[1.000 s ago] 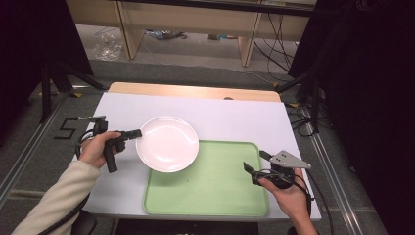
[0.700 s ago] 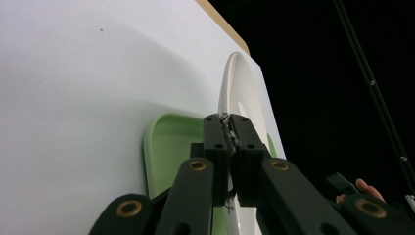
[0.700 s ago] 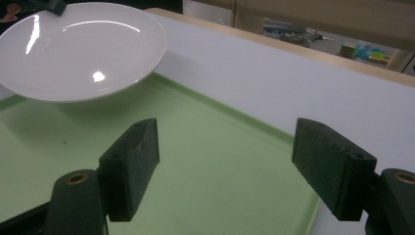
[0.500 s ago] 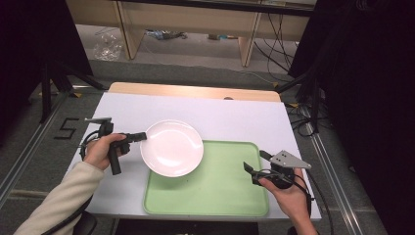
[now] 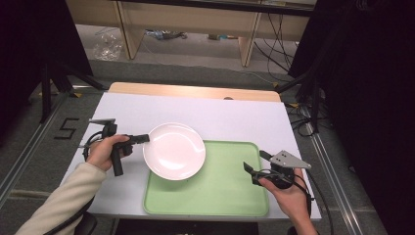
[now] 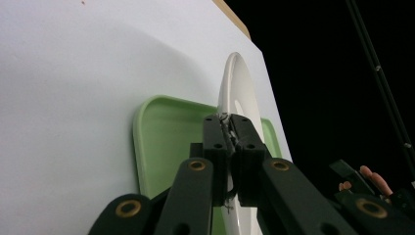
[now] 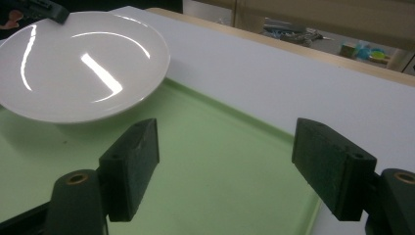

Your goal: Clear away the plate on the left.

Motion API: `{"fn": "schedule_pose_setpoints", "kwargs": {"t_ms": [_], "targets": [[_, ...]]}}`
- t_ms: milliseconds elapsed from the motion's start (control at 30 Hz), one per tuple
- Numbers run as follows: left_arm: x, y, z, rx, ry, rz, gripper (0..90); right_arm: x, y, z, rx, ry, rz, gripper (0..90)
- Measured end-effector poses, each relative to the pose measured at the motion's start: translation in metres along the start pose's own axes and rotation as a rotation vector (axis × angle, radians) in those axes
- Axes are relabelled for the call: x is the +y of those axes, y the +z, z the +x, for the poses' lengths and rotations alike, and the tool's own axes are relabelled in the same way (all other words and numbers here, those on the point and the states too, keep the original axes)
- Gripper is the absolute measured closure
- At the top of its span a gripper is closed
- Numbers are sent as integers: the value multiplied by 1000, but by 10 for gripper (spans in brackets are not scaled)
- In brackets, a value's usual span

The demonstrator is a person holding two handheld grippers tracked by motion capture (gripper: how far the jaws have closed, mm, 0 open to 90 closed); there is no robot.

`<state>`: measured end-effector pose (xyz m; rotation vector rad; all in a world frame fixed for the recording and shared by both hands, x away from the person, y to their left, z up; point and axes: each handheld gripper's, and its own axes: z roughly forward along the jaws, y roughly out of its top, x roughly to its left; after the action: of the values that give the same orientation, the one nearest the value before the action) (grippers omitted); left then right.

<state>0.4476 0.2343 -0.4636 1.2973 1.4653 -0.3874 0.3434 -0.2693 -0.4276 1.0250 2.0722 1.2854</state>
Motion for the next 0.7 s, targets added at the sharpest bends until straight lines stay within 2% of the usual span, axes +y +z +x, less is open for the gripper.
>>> {"fn": "schedule_pose_setpoints", "kwargs": {"t_ms": [67, 100, 133, 167, 200, 267, 533, 667, 700], "targets": [[0, 2, -1, 25, 1, -7, 858, 0, 1, 0, 0, 4, -3, 265], [-2, 3, -1, 9, 2, 6, 858, 0, 0, 0, -1, 4, -1, 265], [-2, 3, -3, 21, -2, 12, 858, 0, 1, 0, 0, 4, -3, 265], [-2, 4, -2, 5, -2, 19, 858, 0, 0, 0, -1, 2, -3, 266], [-2, 5, -1, 21, 18, 15, 857, 0, 0, 0, 0, 1, 0, 265], [-3, 6, -3, 17, -5, 30, 857, 0, 1, 0, 0, 3, -5, 265], [-6, 10, -2, 24, 1, 46, 854, 0, 0, 0, 1, 1, 0, 265], [-8, 12, -1, 27, 2, 70, 852, 0, 0, 0, 0, 1, -3, 265], [-8, 13, -2, 39, -3, 74, 851, 0, 0, 0, 0, 1, -3, 265]]}}
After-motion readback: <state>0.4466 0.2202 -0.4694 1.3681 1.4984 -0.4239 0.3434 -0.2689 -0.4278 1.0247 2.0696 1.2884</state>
